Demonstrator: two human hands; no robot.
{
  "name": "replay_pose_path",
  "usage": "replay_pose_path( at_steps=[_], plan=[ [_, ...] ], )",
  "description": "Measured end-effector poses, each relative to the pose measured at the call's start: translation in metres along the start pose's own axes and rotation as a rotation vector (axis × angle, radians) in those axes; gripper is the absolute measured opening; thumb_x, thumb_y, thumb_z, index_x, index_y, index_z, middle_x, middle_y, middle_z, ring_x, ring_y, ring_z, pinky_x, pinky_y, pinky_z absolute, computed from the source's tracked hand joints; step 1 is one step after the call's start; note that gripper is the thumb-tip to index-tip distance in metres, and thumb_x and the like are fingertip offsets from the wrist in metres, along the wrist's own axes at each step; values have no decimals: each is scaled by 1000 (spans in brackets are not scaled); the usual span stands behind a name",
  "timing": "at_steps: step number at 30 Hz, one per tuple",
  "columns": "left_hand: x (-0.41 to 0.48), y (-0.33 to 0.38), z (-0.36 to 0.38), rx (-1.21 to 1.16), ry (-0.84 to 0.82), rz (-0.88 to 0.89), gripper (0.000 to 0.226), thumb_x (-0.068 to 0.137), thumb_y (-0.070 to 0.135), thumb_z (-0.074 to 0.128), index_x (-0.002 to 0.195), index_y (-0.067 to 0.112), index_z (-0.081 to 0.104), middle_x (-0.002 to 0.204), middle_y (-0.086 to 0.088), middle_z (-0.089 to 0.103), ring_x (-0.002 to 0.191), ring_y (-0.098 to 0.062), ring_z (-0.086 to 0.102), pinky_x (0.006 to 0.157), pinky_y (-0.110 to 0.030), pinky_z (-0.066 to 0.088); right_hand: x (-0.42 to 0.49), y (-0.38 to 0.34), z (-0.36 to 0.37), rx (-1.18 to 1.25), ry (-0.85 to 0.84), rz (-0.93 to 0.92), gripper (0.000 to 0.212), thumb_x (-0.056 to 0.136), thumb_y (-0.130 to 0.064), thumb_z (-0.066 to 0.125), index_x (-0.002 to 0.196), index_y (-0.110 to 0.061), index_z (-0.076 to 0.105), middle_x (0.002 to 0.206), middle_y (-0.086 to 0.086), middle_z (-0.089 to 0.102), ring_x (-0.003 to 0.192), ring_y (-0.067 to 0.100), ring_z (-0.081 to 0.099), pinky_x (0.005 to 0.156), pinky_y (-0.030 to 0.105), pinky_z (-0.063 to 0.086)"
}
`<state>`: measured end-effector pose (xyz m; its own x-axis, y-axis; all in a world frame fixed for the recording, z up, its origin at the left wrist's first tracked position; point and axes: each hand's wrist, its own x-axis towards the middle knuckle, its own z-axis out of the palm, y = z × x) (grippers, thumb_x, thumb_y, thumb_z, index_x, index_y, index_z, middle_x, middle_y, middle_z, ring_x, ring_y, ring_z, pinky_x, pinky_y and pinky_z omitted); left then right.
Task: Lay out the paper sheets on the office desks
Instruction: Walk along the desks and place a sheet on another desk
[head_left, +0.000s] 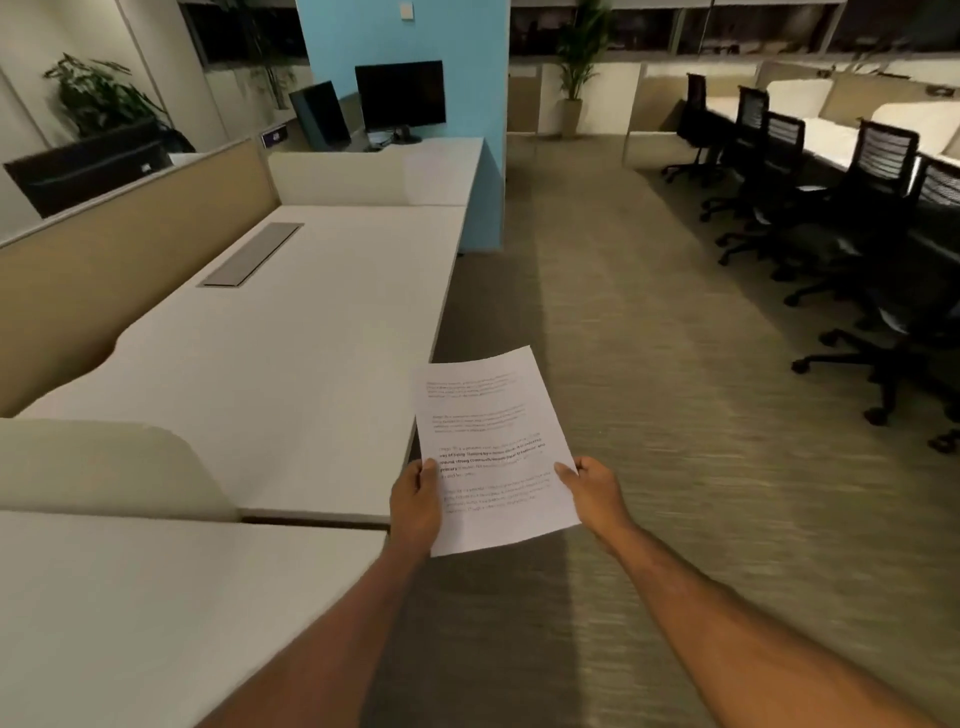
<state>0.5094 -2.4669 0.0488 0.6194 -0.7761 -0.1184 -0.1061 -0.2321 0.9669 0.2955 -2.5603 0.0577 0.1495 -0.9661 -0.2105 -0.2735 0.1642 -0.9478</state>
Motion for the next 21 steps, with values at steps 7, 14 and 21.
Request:
replay_pose_path(
  at_steps=[7,14,21],
  plan=[
    [133,4,26,51,22,-29,24,100,39,49,92,20,61,91,5,68,83,-16,67,64,-21,48,145,-20,35,42,-76,-7,8,97,-14,59,92,-13,65,87,4,73,73,16,69,58,26,52],
    [269,11,49,47,141,-85,22,100,35,51,106,18,62,102,4,69,88,-13,69,69,-26,54,307,-63,81,48,-238,-42,11,98,-12,57,89,-13,63,88,3,73,74,17,69,56,25,53],
    [367,34,63,37,273,-155,21,100,34,52,109,18,62,103,4,69,89,-14,68,70,-26,53,441,-132,127,-45,-430,-106,10,100,-15,54,98,-11,63,96,6,74,85,24,73,72,40,60]
  ],
)
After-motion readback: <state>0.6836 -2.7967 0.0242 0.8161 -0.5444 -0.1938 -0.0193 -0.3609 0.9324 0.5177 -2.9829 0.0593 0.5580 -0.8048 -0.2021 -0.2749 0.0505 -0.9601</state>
